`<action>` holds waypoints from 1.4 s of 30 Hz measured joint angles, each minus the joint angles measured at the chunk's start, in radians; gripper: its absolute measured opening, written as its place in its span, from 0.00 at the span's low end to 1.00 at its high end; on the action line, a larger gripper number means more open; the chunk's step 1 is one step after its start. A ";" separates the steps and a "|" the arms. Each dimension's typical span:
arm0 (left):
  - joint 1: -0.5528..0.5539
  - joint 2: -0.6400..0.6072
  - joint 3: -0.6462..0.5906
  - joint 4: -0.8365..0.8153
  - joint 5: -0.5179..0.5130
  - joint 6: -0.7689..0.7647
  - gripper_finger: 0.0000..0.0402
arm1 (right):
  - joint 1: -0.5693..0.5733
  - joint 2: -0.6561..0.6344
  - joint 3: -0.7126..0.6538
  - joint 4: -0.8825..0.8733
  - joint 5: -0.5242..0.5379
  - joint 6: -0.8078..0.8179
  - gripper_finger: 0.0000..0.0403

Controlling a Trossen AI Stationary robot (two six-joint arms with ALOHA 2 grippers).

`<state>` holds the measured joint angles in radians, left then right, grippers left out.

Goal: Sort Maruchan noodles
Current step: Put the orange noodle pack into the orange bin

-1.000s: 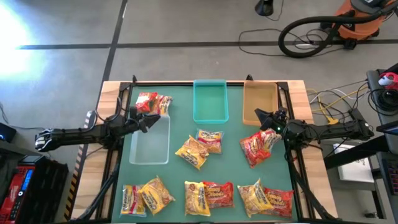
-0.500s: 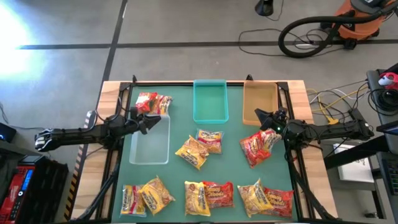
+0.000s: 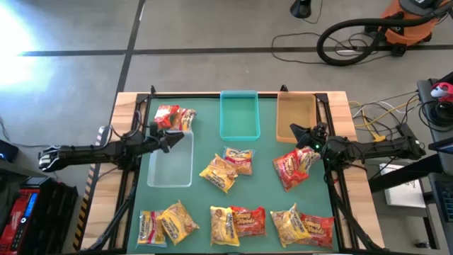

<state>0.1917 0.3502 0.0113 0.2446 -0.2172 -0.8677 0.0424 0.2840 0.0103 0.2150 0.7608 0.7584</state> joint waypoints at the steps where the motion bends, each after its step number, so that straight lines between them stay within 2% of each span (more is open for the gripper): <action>1: 0.000 0.006 0.000 0.000 -0.004 -0.010 0.30 | 0.000 0.000 0.000 0.000 0.000 0.000 0.25; 13: 0.000 0.048 0.000 0.018 -0.026 -0.059 0.30 | 0.001 0.000 0.000 0.001 -0.001 0.000 0.25; 20: 0.000 0.048 0.000 0.145 -0.035 -0.007 0.30 | -0.009 -0.001 0.000 0.015 0.041 -0.014 0.25; 22: 0.000 0.048 0.000 0.190 -0.036 0.041 0.30 | -0.010 0.000 0.000 0.015 0.092 -0.014 0.25; 24: 0.000 0.048 0.000 0.238 -0.037 0.090 0.30 | -0.010 -0.001 0.000 0.028 0.131 0.023 0.25; 31: 0.000 0.047 0.000 0.364 -0.039 0.196 0.30 | -0.010 0.000 0.000 0.153 0.133 0.296 0.25; 35: 0.000 0.048 0.000 0.366 -0.039 0.194 0.30 | -0.012 0.000 0.000 0.163 0.213 0.238 0.25; 38: 0.000 0.048 0.000 0.367 -0.039 0.178 0.30 | -0.012 0.000 0.000 0.166 0.266 0.256 0.25; 42: 0.000 0.048 0.000 0.388 -0.039 0.175 0.30 | -0.012 0.000 0.015 0.162 0.255 0.269 0.25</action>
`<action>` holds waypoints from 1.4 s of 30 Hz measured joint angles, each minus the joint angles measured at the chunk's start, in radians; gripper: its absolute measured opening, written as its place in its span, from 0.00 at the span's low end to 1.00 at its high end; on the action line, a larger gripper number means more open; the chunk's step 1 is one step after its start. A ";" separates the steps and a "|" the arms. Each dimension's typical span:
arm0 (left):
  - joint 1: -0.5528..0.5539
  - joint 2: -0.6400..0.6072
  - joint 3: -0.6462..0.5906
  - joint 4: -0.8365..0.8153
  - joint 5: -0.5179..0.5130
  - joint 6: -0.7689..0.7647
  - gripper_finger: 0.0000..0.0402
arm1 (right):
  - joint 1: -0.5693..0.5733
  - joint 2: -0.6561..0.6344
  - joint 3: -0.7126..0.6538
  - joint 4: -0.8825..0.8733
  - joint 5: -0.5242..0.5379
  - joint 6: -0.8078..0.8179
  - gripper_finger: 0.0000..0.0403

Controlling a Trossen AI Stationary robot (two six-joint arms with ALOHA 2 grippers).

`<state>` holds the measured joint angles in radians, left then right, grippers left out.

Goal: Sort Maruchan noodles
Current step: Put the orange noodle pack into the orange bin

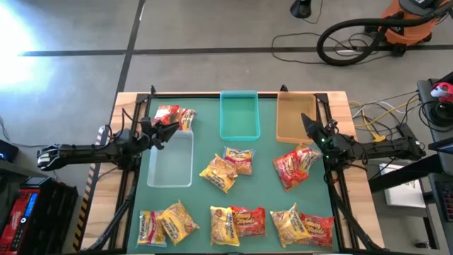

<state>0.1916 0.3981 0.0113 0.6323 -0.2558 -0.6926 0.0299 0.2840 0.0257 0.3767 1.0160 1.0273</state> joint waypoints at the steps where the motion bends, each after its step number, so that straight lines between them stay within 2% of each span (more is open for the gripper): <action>1: 0.000 0.000 0.000 0.009 0.000 0.000 0.30 | 0.000 0.000 0.012 0.003 -0.015 -0.022 0.25; 5: 0.000 0.000 0.000 0.054 0.000 -0.001 0.30 | 0.000 0.003 0.074 0.003 -0.050 -0.161 0.25; 10: 0.000 0.008 0.046 0.035 0.000 0.008 0.30 | 0.000 0.019 0.172 -0.002 -0.092 -0.418 0.25; 13: 0.000 0.033 0.089 -0.004 0.001 0.025 0.30 | 0.000 0.026 0.219 -0.006 -0.155 -0.546 0.25; 16: 0.000 0.074 0.140 -0.048 0.001 0.029 0.30 | 0.000 0.033 0.262 -0.029 -0.220 -0.623 0.25; 19: 0.000 0.133 0.186 -0.089 0.002 0.016 0.30 | 0.000 0.041 0.311 -0.116 -0.238 -0.683 0.25; 27: -0.003 0.360 0.328 -0.147 0.004 -0.042 0.30 | 0.000 0.102 0.444 -0.371 -0.235 -0.648 0.25; 33: -0.008 0.584 0.466 -0.217 0.017 -0.101 0.30 | 0.000 0.171 0.521 -0.619 -0.241 -0.397 0.25; 38: -0.008 0.775 0.613 -0.227 0.077 -0.101 0.30 | 0.000 0.233 0.573 -0.724 -0.289 -0.339 0.25; 42: 0.002 0.891 0.744 -0.397 0.153 -0.114 0.30 | 0.000 0.274 0.621 -0.821 -0.317 -0.323 0.25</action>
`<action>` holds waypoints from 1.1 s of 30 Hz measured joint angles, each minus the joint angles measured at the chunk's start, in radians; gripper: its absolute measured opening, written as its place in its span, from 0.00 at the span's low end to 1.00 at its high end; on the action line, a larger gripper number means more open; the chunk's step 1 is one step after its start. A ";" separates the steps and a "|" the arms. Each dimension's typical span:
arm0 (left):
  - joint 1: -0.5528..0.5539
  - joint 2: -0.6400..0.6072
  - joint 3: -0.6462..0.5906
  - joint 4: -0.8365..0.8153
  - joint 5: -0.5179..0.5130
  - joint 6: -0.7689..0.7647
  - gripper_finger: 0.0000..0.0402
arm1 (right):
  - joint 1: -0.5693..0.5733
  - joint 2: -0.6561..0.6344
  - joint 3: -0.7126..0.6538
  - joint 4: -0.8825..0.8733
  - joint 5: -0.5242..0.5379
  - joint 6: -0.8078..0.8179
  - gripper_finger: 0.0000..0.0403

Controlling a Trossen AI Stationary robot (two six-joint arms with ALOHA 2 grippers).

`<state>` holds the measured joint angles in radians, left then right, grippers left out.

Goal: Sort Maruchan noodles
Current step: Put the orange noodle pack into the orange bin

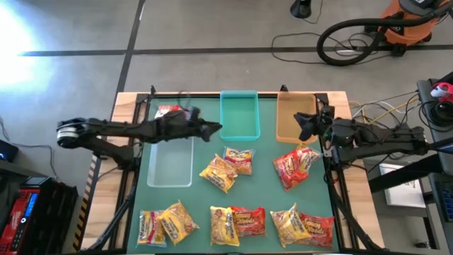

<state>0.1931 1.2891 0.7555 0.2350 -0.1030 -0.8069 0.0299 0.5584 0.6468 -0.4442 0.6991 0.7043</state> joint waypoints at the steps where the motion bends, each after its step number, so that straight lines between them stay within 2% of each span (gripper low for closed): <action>1: 0.002 0.024 0.031 -0.068 0.009 -0.001 0.30 | 0.000 0.010 0.012 -0.044 -0.001 0.022 0.25; 4: 0.002 0.094 0.111 -0.210 0.010 -0.003 0.30 | -0.006 0.033 0.044 -0.187 -0.001 0.132 0.25; 7: 0.002 0.158 0.162 -0.261 0.033 0.003 0.30 | -0.011 0.050 0.052 -0.267 -0.032 0.244 0.25; 13: -0.003 0.244 0.221 -0.258 0.205 -0.012 0.30 | -0.013 0.124 0.052 -0.268 -0.211 0.348 0.25; 17: -0.009 0.259 0.231 -0.258 0.253 -0.038 0.30 | -0.013 0.188 0.052 -0.264 -0.275 0.378 0.25; 24: -0.065 0.259 0.231 -0.254 0.250 -0.073 0.30 | -0.013 0.284 0.052 -0.256 -0.438 0.385 0.25; 33: -0.131 0.262 0.231 -0.232 0.159 -0.068 0.30 | -0.013 0.373 0.051 -0.268 -0.651 0.389 0.25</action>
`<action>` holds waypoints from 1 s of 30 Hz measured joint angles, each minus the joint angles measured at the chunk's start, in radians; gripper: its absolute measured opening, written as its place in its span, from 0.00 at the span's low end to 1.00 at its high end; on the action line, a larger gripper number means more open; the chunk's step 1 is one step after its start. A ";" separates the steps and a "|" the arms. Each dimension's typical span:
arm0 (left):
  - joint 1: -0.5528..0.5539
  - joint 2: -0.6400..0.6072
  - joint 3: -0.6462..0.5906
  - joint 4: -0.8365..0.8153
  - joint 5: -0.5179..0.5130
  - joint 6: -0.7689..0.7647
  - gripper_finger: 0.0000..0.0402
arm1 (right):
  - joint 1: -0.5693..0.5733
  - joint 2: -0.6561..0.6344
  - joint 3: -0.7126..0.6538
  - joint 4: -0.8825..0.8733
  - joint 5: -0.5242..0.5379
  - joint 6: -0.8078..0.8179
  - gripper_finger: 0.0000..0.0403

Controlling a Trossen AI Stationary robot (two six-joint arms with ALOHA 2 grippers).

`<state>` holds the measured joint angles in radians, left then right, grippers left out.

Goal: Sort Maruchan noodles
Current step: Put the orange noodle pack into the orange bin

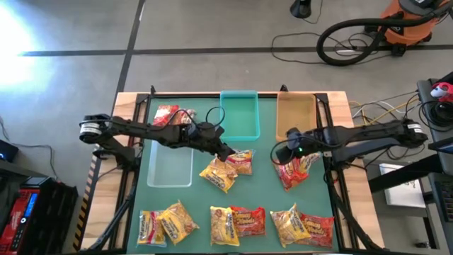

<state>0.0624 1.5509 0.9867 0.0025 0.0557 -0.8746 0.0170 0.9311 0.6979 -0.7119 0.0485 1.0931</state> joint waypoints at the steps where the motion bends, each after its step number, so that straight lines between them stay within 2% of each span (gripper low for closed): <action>1: -0.002 0.000 0.000 0.012 -0.004 0.002 0.30 | 0.000 0.005 0.000 0.001 -0.016 0.011 0.25; 4: -0.006 0.000 0.000 0.056 -0.007 0.006 0.30 | 0.007 0.017 0.004 0.002 -0.050 0.041 0.25; 14: -0.102 0.032 0.000 0.143 -0.073 0.014 0.30 | 0.123 0.038 0.091 -0.028 -0.024 0.095 0.25; 23: -0.171 0.283 0.017 0.538 -0.085 -0.095 0.30 | 0.190 0.078 0.168 -0.390 -0.023 0.226 0.25; 26: -0.171 0.366 0.061 0.604 -0.085 -0.121 0.30 | 0.198 0.103 0.202 -0.499 -0.022 0.231 0.25; 30: -0.175 0.462 0.138 0.599 -0.085 -0.163 0.30 | 0.201 0.145 0.218 -0.593 -0.021 0.200 0.25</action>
<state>-0.1125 2.0129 1.1251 0.6016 -0.0288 -1.0374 0.2176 1.0757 0.9161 -1.3051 0.0271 1.2926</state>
